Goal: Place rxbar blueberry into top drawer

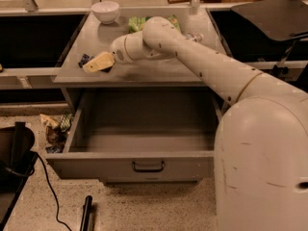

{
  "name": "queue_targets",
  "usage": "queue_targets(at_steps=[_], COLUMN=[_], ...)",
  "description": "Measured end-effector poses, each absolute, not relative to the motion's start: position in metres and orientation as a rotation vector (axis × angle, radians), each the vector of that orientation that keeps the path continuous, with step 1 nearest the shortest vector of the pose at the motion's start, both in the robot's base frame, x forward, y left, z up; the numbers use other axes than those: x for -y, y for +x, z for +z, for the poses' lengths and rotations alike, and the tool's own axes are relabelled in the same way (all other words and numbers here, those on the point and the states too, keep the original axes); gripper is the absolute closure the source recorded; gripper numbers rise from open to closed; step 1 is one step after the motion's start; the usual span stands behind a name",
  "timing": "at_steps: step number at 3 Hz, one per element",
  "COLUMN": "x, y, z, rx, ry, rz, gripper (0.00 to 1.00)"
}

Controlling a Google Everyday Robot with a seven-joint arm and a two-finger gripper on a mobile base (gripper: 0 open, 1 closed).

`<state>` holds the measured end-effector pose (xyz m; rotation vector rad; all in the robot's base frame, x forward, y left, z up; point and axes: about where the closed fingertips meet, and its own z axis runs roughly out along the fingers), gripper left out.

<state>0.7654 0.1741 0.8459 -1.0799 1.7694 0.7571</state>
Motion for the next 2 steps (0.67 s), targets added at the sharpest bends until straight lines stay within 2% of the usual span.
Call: queue_targets(at_steps=[1,2], x=[-0.1778,-0.1809], y=[0.7709,0.7726], z=[0.8307,0.8233], rx=[-1.785,-1.807], ry=[-1.045,-1.062], rz=[0.763,0.703], gripper=[0.00,0.19])
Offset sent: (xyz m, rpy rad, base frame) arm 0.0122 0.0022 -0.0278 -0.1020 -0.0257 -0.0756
